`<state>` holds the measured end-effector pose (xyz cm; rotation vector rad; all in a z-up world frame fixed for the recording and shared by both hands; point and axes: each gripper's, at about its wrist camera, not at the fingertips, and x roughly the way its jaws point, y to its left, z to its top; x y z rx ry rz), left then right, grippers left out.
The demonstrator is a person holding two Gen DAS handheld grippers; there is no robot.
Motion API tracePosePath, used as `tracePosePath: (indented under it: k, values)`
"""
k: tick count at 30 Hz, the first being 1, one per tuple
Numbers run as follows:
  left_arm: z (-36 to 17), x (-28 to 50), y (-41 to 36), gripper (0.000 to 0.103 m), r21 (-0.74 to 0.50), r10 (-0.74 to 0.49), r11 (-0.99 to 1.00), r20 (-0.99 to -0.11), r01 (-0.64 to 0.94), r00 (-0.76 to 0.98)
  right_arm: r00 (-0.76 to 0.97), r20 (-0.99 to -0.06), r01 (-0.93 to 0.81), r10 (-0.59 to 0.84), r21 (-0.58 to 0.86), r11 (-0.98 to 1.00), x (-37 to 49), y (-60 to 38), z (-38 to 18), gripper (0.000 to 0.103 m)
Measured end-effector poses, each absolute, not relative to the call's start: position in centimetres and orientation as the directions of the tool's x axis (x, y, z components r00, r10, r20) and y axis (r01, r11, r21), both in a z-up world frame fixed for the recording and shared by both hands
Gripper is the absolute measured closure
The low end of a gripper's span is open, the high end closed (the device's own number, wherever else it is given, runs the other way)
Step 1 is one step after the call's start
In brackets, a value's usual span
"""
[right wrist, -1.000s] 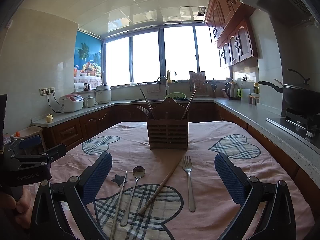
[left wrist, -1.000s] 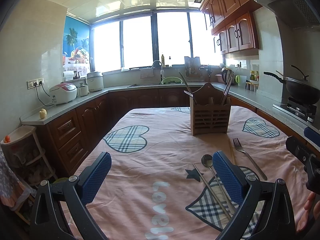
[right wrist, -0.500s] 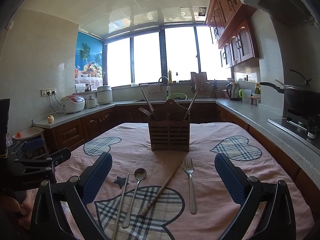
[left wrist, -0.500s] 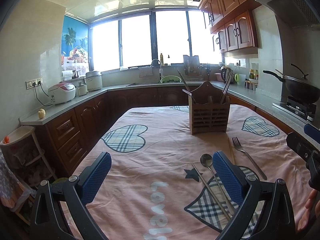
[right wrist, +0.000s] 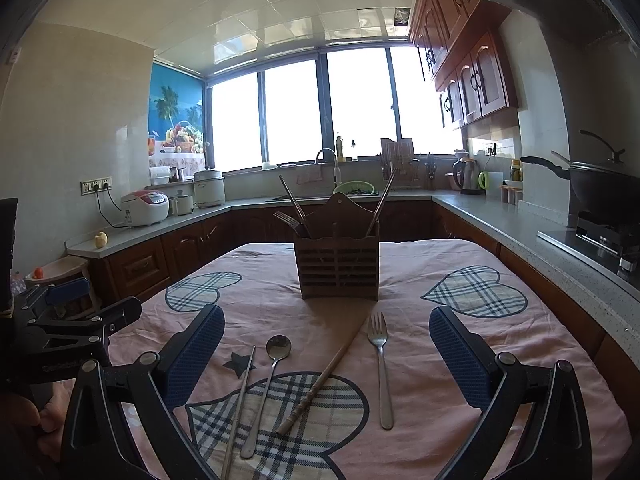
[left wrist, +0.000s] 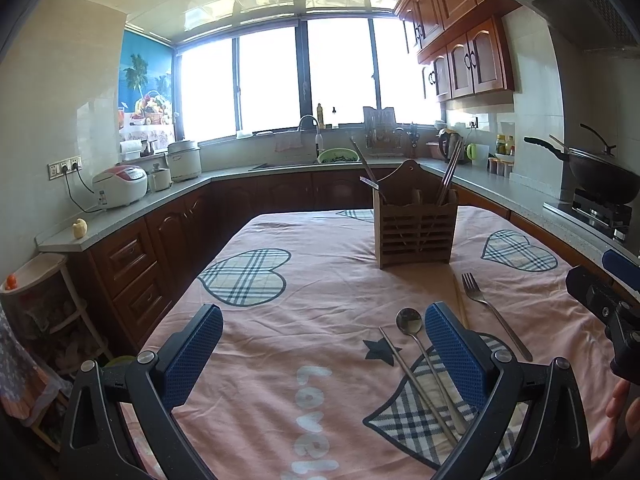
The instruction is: Organize utensils
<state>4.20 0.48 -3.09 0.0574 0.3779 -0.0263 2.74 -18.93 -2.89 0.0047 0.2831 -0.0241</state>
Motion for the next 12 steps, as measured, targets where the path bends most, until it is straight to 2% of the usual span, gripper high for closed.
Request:
tracePosePath:
  k: [12]
  values:
    - [-2.46, 4.80, 0.10, 0.001, 0.036, -0.037, 0.998, -0.377, 0.054, 0.926, 0.953, -0.301, 0.028, -0.023, 0.013, 1.000, 3.73, -19.58, -3.27, 0.000]
